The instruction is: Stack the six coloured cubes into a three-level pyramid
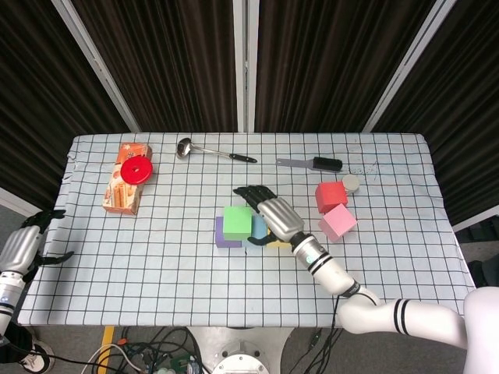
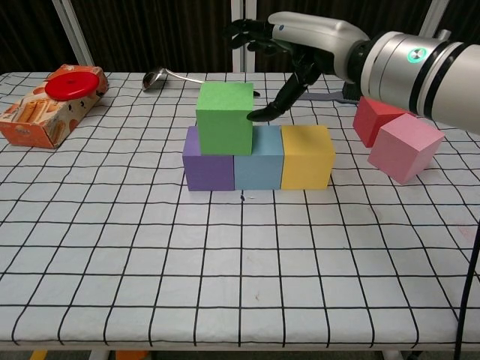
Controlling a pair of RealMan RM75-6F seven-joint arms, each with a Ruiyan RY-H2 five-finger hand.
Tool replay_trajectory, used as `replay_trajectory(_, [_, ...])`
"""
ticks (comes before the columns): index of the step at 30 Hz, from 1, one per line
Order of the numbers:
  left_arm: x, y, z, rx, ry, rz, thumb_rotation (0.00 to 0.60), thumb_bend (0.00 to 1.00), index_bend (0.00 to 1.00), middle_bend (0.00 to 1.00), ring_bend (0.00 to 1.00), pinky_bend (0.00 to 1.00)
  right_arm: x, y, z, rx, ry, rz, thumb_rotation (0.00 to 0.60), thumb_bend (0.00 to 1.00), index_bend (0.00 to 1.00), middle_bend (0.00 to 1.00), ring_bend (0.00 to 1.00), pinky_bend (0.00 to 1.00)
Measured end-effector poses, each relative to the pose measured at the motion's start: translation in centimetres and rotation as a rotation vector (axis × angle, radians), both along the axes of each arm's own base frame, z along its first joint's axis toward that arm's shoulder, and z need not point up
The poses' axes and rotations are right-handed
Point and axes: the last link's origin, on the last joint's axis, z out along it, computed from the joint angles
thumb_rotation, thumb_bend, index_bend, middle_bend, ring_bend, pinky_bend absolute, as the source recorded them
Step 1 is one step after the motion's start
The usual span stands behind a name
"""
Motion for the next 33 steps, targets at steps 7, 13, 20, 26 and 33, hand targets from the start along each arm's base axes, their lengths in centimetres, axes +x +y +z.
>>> replay_trajectory(7, [0.1, -0.1, 0.2, 0.008, -0.011, -0.005, 0.6, 0.13, 0.17, 0.19, 0.09, 0.11, -2.1, -1.3, 3.7, -0.093, 0.041, -0.047, 0.6, 0.12, 0.0, 0.1, 0.0, 0.0])
replay_trajectory(13, [0.3, -0.1, -0.2, -0.004, -0.015, -0.011, 0.6, 0.13, 0.17, 0.19, 0.09, 0.11, -6.1, -3.3, 6.8, -0.173, 0.149, -0.161, 0.6, 0.13, 0.0, 0.11, 0.0, 0.0])
replay_trajectory(20, [0.7, 0.0, -0.5, -0.013, -0.008, -0.018, 0.6, 0.13, 0.17, 0.19, 0.09, 0.11, -10.1, -5.8, 7.6, -0.218, 0.268, -0.238, 0.6, 0.15, 0.0, 0.13, 0.0, 0.0])
replay_trajectory(26, [0.6, 0.0, -0.6, -0.012, -0.004, -0.006, 0.6, 0.13, 0.17, 0.19, 0.09, 0.11, -12.6, -7.6, 7.1, -0.209, 0.353, -0.278, 0.6, 0.15, 0.0, 0.13, 0.0, 0.0])
replay_trajectory(33, [0.6, 0.0, -0.9, -0.027, -0.005, -0.004, 0.6, 0.13, 0.17, 0.19, 0.09, 0.11, -13.3, -7.8, 6.3, -0.16, 0.391, -0.278, 0.6, 0.14, 0.0, 0.13, 0.0, 0.0])
